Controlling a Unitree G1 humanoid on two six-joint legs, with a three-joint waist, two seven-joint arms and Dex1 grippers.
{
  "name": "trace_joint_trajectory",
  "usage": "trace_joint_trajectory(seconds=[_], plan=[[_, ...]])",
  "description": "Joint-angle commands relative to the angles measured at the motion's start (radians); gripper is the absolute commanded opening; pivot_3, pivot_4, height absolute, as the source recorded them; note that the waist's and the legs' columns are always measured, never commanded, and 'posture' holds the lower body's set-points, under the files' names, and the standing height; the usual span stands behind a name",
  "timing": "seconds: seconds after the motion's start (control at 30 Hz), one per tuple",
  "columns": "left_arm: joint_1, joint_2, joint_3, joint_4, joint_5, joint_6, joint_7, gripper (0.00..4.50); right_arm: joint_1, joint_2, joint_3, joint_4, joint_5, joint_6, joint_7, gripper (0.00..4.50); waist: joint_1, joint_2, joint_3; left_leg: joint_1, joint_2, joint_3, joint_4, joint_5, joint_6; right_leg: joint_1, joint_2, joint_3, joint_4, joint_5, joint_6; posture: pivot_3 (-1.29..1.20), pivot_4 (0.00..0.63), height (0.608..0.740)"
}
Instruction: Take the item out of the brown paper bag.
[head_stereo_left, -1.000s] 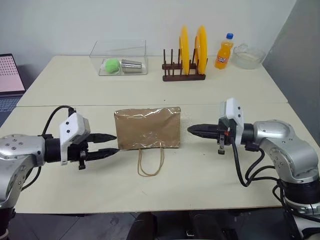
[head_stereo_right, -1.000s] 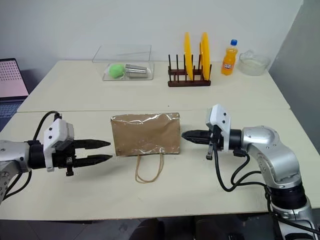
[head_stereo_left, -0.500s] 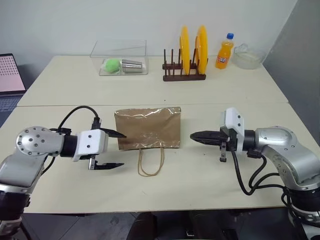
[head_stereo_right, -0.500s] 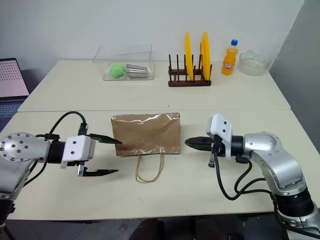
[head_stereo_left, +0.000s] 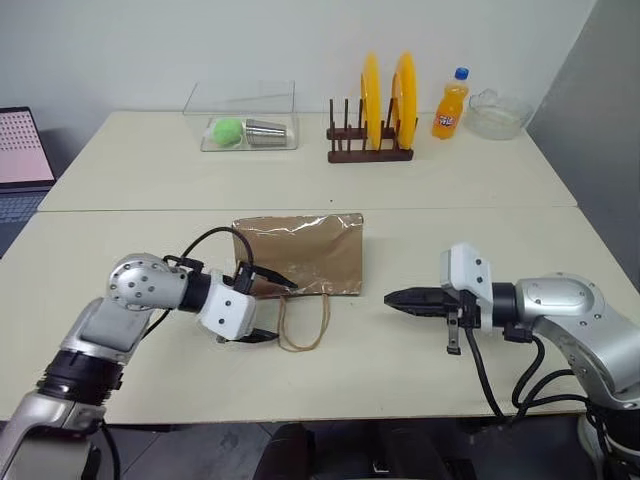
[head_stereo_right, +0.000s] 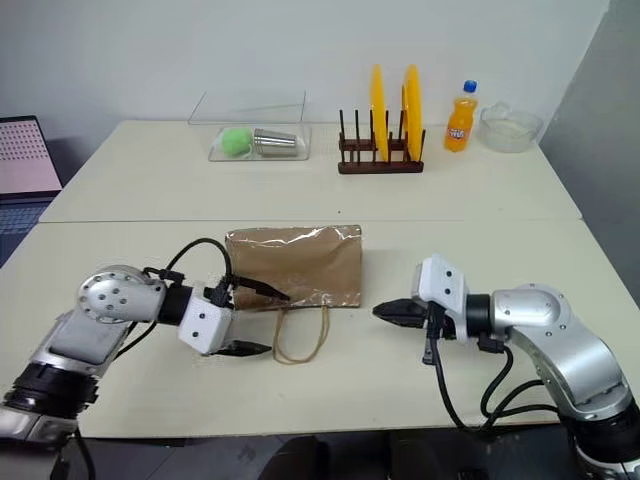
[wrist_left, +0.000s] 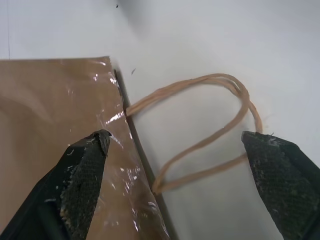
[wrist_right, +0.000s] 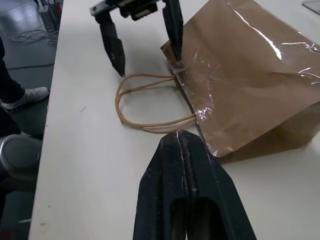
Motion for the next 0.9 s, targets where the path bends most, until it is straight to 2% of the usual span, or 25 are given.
trace_joint_trajectory(seconds=[0.03,0.2,0.43,0.6,0.7,0.83,0.87,0.9], plan=[[-0.04,-0.02,-0.027,0.048,0.034,-0.089,0.02,3.88,0.001,-0.015,-0.013,-0.047,0.019,0.008,-0.022,0.0,0.0,0.0,0.0,0.0,0.0,0.0,0.0,0.0,0.0,0.0,0.0,0.0,0.0,0.0,0.0,0.0,0.15,0.74],[-0.089,-0.046,-0.07,0.136,0.078,-0.192,0.041,2.35,0.007,-0.029,-0.018,-0.064,0.03,0.021,-0.037,0.0,0.001,0.0,0.0,0.0,0.0,0.0,0.0,0.0,0.0,0.0,0.0,0.0,0.0,0.0,0.0,0.0,0.15,0.74],[-0.087,-0.07,-0.078,0.104,0.01,-0.129,0.043,0.16,0.013,-0.063,0.012,-0.071,-0.012,-0.028,-0.028,0.0,0.001,0.0,0.0,0.0,0.0,0.0,0.0,0.0,0.0,0.0,0.0,0.0,0.0,0.0,0.0,0.0,0.15,0.74],[-0.089,-0.05,-0.038,0.071,-0.038,-0.006,0.058,0.07,0.049,-0.093,0.083,-0.053,-0.106,-0.164,-0.001,0.0,0.001,-0.001,0.0,0.0,0.0,-0.001,0.0,0.0,0.0,0.0,0.0,0.0,0.0,0.0,0.0,0.0,0.15,0.74],[-0.08,-0.039,-0.01,0.064,-0.058,0.064,0.079,0.0,0.043,-0.084,0.143,-0.019,-0.186,-0.253,-0.001,0.58,-0.002,-0.001,0.0,0.0,0.0,-0.001,0.0,0.0,0.0,0.0,0.001,0.0,0.0,0.0,0.0,0.0,0.15,0.74],[-0.076,-0.053,0.012,0.026,-0.089,0.156,0.097,0.0,0.028,-0.066,0.225,0.036,-0.29,-0.392,0.012,1.91,-0.004,-0.001,0.0,0.0,0.0,-0.001,0.001,0.0,0.0,0.001,0.001,0.0,0.0,0.0,0.0,0.0,0.15,0.74],[-0.076,-0.056,0.014,0.016,-0.094,0.173,0.099,0.0,0.027,-0.063,0.242,0.048,-0.31,-0.423,0.018,2.09,-0.004,-0.001,0.0,0.0,0.0,-0.001,0.001,0.0,0.0,0.001,0.001,0.0,0.0,0.0,0.0,0.0,0.15,0.74],[-0.074,-0.059,0.017,0.007,-0.1,0.19,0.1,0.0,0.024,-0.06,0.261,0.065,-0.336,-0.463,0.023,2.09,-0.004,-0.001,0.0,0.0,0.0,-0.001,0.001,0.0,0.0,0.001,0.001,0.0,0.0,0.0,0.0,0.0,0.15,0.74]])
